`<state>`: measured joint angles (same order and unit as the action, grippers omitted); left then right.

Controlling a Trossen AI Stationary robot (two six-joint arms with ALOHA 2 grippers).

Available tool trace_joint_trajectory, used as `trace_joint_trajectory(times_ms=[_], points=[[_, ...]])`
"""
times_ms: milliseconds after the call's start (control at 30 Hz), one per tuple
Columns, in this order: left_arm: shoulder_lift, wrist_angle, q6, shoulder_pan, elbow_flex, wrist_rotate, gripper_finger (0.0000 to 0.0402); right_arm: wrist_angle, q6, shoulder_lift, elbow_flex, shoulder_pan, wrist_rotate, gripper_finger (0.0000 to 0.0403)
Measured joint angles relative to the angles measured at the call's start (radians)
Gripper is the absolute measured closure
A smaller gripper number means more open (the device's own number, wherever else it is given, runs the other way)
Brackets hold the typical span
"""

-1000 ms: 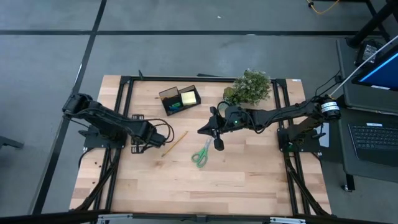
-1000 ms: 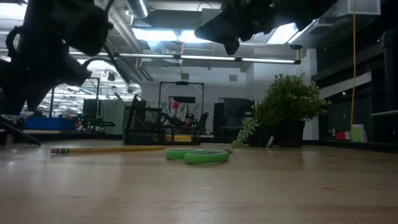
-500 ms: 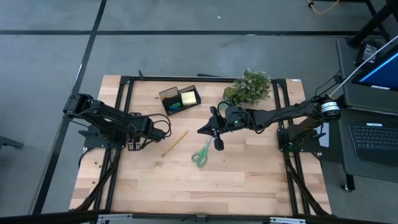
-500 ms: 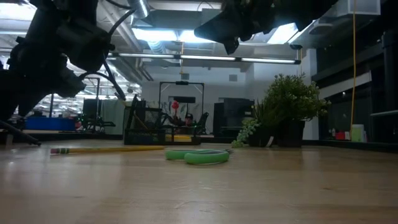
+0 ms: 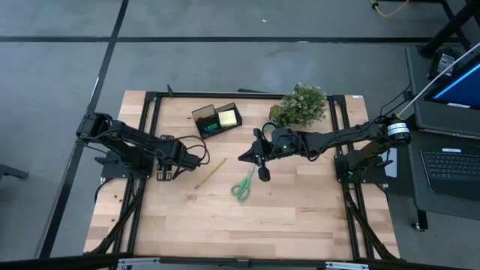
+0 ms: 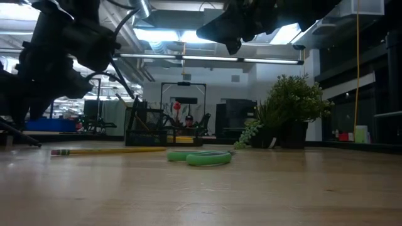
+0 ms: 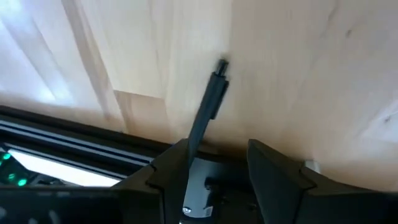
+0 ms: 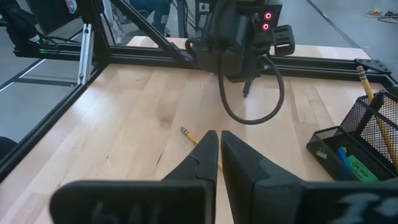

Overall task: Pick and place office supplies into organizer
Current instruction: Put the black ball pen into the black desk organizer

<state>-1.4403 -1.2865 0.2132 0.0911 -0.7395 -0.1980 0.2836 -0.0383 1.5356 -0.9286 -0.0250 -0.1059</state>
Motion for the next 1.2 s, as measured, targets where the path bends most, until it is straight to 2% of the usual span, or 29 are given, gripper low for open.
trace_joint_trajectory(times_ms=[233,967,1200], points=[[0.0,-0.003,-0.008,-0.042,0.0,-0.019,0.0245,0.0,0.002,0.0,0.0,0.0,0.0,0.0379],[0.0,0.013,-0.036,-0.123,0.013,0.036,0.0245,0.002,0.003,0.0,0.0,0.0,0.0,0.0379],[-0.044,0.014,-0.036,-0.128,0.013,0.036,0.0245,0.001,0.003,0.0,0.0,0.0,0.0,0.0379]])
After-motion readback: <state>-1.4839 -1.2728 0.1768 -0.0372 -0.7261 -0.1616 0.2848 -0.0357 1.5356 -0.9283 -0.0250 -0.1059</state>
